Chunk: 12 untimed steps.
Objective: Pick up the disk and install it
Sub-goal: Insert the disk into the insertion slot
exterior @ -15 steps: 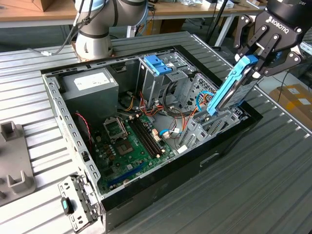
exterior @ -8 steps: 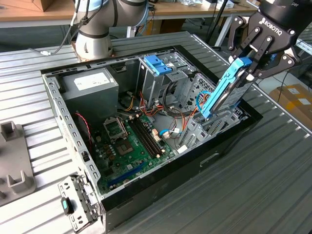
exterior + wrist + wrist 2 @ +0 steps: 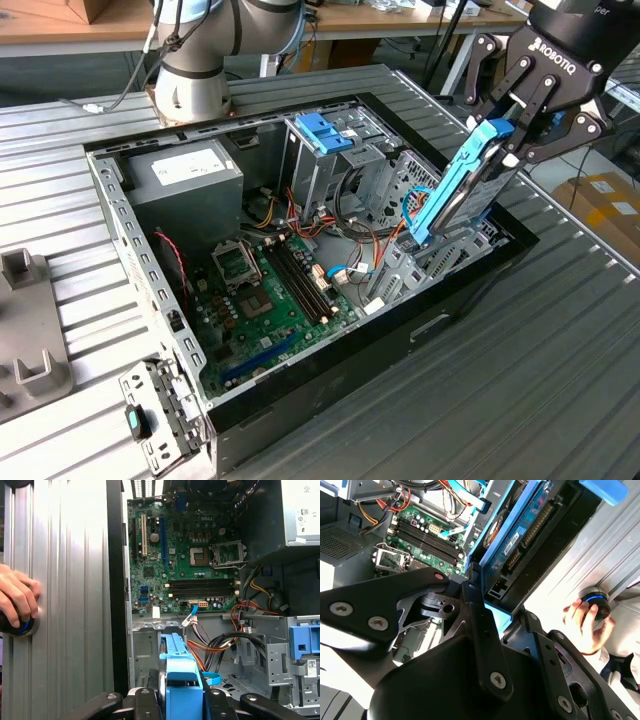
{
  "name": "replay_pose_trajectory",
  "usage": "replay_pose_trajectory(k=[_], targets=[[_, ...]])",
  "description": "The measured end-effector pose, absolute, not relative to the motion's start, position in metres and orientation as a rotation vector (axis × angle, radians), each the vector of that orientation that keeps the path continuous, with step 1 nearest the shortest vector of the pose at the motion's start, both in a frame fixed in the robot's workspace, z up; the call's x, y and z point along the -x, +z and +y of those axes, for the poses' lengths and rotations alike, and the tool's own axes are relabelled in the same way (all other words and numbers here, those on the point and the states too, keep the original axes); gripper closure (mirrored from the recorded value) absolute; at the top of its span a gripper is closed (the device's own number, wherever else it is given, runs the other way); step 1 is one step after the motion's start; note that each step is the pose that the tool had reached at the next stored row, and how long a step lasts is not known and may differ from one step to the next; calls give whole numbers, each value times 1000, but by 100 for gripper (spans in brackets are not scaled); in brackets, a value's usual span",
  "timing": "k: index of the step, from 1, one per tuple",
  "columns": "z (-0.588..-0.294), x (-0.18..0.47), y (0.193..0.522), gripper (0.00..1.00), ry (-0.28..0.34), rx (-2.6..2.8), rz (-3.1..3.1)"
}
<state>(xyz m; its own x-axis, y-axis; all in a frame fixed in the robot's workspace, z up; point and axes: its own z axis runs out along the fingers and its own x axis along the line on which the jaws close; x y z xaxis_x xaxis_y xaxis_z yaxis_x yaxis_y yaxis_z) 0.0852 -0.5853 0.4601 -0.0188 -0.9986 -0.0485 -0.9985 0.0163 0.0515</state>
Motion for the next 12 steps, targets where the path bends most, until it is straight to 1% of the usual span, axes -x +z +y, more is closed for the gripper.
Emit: replay_pose_trajectory(k=[12], targets=[[-585,-82,453,63,-123,-2210,-2236]])
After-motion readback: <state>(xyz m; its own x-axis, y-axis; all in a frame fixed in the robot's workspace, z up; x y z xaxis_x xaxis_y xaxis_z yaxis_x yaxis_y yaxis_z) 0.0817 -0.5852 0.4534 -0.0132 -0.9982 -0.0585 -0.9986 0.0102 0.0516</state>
